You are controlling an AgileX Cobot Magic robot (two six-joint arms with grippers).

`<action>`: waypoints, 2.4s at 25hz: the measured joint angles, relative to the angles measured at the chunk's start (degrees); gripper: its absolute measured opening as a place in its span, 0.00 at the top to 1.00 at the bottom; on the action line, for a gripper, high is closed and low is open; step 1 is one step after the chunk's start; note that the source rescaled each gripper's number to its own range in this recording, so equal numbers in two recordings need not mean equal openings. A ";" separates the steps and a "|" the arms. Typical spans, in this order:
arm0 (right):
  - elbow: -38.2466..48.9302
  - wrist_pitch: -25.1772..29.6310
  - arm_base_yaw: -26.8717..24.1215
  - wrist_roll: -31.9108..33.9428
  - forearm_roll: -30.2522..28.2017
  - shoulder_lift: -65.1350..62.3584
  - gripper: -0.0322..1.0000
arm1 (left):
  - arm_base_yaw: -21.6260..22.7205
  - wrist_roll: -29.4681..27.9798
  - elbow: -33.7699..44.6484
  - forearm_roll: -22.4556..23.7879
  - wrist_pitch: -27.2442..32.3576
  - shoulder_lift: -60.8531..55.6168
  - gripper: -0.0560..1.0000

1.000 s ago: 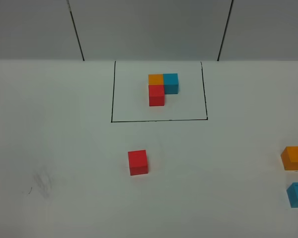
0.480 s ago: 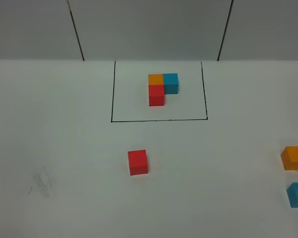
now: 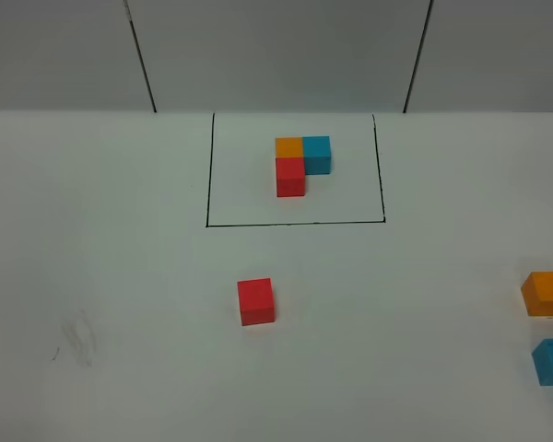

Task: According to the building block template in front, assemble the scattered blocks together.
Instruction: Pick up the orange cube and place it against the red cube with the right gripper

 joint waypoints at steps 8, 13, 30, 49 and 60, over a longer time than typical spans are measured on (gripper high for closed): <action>0.00 -5.28 0.00 0.00 1.12 12.45 0.13 | 0.00 0.00 0.00 0.00 0.00 0.00 0.94; -0.05 -8.58 0.00 0.00 2.58 19.70 0.13 | 0.00 0.00 0.00 0.00 0.00 0.00 0.94; -0.05 -17.34 0.00 -0.06 7.59 37.31 0.13 | 0.00 0.00 0.00 0.00 0.00 0.00 0.94; -0.61 -26.57 0.00 -0.14 4.21 45.49 0.13 | 0.00 0.00 0.05 0.06 0.00 0.00 0.94; -0.61 -25.53 0.00 0.01 -2.80 46.51 0.11 | 0.00 0.00 0.05 0.06 0.00 0.00 0.94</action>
